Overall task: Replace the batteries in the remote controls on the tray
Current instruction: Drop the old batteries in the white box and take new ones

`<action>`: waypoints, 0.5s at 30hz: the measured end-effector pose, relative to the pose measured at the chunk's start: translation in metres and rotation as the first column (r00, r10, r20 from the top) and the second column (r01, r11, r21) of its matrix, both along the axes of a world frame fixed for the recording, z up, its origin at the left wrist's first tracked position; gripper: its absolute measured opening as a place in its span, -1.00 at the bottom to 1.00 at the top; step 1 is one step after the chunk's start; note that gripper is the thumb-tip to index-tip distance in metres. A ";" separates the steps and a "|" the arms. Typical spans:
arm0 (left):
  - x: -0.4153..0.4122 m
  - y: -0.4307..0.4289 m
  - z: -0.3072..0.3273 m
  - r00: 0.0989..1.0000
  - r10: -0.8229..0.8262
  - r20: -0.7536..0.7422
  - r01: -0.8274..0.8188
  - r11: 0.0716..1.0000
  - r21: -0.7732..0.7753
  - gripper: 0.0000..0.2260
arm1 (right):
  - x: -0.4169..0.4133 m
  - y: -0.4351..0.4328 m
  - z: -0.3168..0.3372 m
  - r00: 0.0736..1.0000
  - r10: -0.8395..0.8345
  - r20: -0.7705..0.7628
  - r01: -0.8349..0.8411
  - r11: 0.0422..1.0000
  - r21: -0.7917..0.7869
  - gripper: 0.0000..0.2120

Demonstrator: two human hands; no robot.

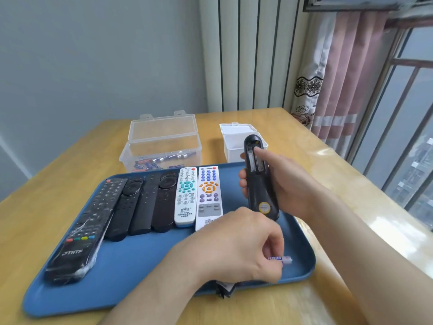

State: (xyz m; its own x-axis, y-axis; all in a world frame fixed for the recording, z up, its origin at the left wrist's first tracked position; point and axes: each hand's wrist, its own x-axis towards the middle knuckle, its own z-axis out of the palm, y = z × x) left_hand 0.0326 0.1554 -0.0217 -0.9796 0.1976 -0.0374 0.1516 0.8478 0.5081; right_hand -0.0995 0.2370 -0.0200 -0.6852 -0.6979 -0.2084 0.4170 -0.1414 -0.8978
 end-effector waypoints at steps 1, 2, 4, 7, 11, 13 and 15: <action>0.000 -0.001 0.003 1.000 0.027 0.004 -0.027 0.988 0.155 -0.94 | -0.001 0.001 0.001 0.999 0.004 0.046 -0.003 1.000 -0.019 -0.68; 0.000 -0.004 0.008 0.999 0.052 -0.005 -0.048 0.943 0.329 -0.94 | -0.002 0.001 0.001 0.997 0.004 0.075 -0.002 0.999 -0.032 -0.65; -0.002 -0.013 0.017 0.984 0.161 -0.071 -0.080 0.766 0.638 -0.91 | -0.003 0.001 0.002 0.997 0.009 0.081 -0.005 0.999 -0.047 -0.63; -0.008 -0.030 0.021 0.896 0.438 -0.072 -0.168 0.485 0.858 -0.85 | 0.001 -0.004 0.002 0.996 0.060 0.067 -0.054 0.995 -0.083 -0.58; -0.012 -0.047 0.010 0.820 0.569 -0.057 -0.187 0.360 0.914 -0.81 | 0.013 -0.013 0.004 0.997 0.070 0.032 -0.068 0.996 -0.064 -0.53; -0.013 -0.048 0.008 0.808 0.586 -0.058 -0.176 0.335 0.925 -0.81 | 0.017 -0.016 0.004 0.999 0.048 0.018 -0.047 0.996 -0.071 -0.55; -0.014 -0.048 0.009 0.779 0.623 -0.074 -0.161 0.312 0.937 -0.85 | 0.020 -0.018 0.006 0.998 0.056 0.020 -0.054 0.996 -0.072 -0.57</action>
